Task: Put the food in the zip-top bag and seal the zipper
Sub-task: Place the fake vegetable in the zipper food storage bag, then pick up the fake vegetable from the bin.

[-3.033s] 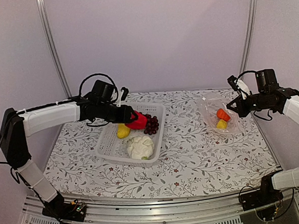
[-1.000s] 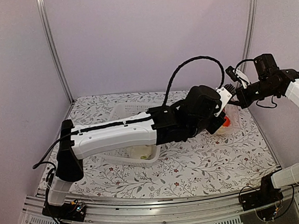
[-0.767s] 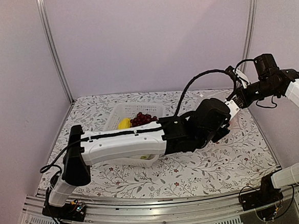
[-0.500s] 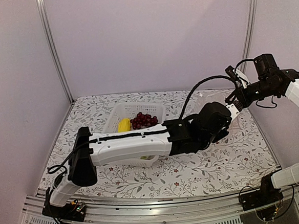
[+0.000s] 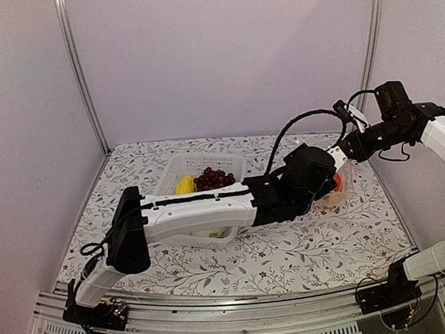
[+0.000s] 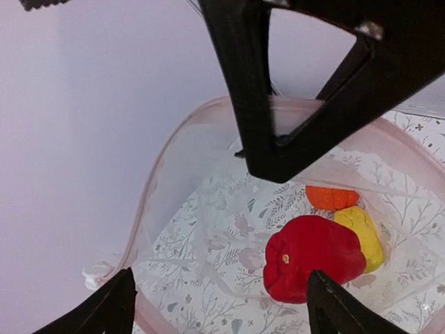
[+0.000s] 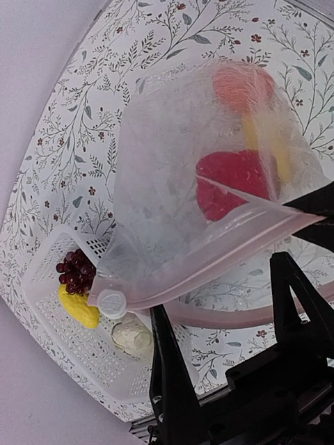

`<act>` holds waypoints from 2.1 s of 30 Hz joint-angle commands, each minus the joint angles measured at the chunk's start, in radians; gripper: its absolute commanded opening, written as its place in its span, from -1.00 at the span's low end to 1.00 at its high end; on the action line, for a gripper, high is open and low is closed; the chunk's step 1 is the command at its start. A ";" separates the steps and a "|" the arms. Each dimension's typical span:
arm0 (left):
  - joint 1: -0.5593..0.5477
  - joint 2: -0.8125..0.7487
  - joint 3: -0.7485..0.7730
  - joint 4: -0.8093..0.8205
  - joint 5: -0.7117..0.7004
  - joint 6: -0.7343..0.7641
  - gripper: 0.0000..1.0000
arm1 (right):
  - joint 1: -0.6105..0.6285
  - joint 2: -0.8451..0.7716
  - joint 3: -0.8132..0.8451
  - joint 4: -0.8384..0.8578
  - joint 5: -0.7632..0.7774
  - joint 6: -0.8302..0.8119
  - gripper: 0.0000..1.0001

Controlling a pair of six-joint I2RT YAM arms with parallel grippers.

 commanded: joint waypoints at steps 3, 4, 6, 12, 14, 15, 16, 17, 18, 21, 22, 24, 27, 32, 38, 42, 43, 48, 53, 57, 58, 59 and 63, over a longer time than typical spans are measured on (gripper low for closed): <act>-0.050 -0.218 -0.189 0.177 -0.007 0.012 0.70 | 0.007 0.050 0.053 0.006 0.026 0.013 -1.00; -0.062 -0.256 -0.222 0.197 0.007 0.007 0.69 | 0.005 0.061 0.083 -0.006 0.048 0.013 -1.00; -0.084 -0.329 -0.295 0.238 0.015 -0.007 0.69 | 0.000 0.081 0.171 -0.018 0.068 0.011 -1.00; -0.090 -0.512 -0.540 0.264 0.081 -0.153 0.69 | -0.026 0.169 0.261 -0.024 0.159 0.012 -1.00; -0.090 -0.538 -0.593 0.243 0.079 -0.179 0.69 | -0.026 0.223 0.291 -0.057 0.157 0.002 -1.00; -0.090 -0.547 -0.611 0.228 0.072 -0.190 0.69 | -0.026 0.225 0.292 -0.042 0.155 0.004 -1.00; -0.090 -0.554 -0.628 0.212 0.062 -0.200 0.69 | -0.026 0.217 0.288 -0.024 0.159 0.008 -1.00; -0.091 -0.566 -0.645 0.197 0.051 -0.214 0.68 | -0.026 0.206 0.288 -0.015 0.163 0.012 -1.00; -0.091 -0.577 -0.667 0.184 0.042 -0.228 0.68 | -0.026 0.203 0.292 -0.020 0.171 0.012 -1.00; -0.090 -0.619 -0.746 0.170 0.026 -0.270 0.69 | -0.026 0.203 0.273 -0.024 0.203 0.005 -1.00; -0.089 -0.636 -0.773 0.165 0.022 -0.284 0.69 | -0.027 0.196 0.263 -0.019 0.215 0.003 -1.00; -0.082 -0.663 -0.824 0.137 0.018 -0.317 0.70 | -0.027 0.181 0.251 -0.011 0.249 -0.003 -1.00; -0.060 -0.694 -0.874 0.045 0.042 -0.407 0.79 | -0.051 0.151 0.251 0.022 0.268 -0.001 -1.00; -0.005 -0.746 -0.946 -0.080 0.115 -0.579 0.85 | -0.071 0.109 0.291 0.060 0.313 -0.014 -1.00; 0.112 -0.854 -1.080 -0.156 0.249 -0.729 0.82 | -0.071 0.057 0.178 0.135 0.229 -0.015 -1.00; 0.190 -0.920 -1.155 -0.212 0.285 -0.782 0.93 | -0.070 0.027 0.049 0.180 0.128 -0.008 -1.00; 0.210 -0.929 -1.170 -0.224 0.277 -0.801 0.98 | -0.070 0.014 0.019 0.192 0.107 -0.010 -1.00; 0.370 -1.042 -1.304 -0.168 0.425 -0.834 0.99 | -0.071 -0.048 -0.106 0.243 0.025 -0.020 -1.00; 0.505 -1.090 -1.451 -0.021 0.709 -0.892 1.00 | -0.070 -0.103 -0.183 0.272 -0.015 -0.031 -1.00; 0.552 -1.070 -1.514 0.061 0.833 -0.934 0.99 | -0.072 -0.129 -0.208 0.284 -0.024 -0.032 -1.00; 0.559 -1.060 -1.521 0.071 0.847 -0.942 0.99 | -0.072 -0.132 -0.210 0.284 -0.027 -0.032 -1.00; 0.566 -1.051 -1.525 0.076 0.860 -0.946 0.99 | -0.071 -0.134 -0.209 0.284 -0.028 -0.031 -1.00; 0.591 -1.013 -1.539 0.111 0.928 -0.953 0.97 | -0.071 -0.136 -0.199 0.281 -0.047 -0.027 -1.00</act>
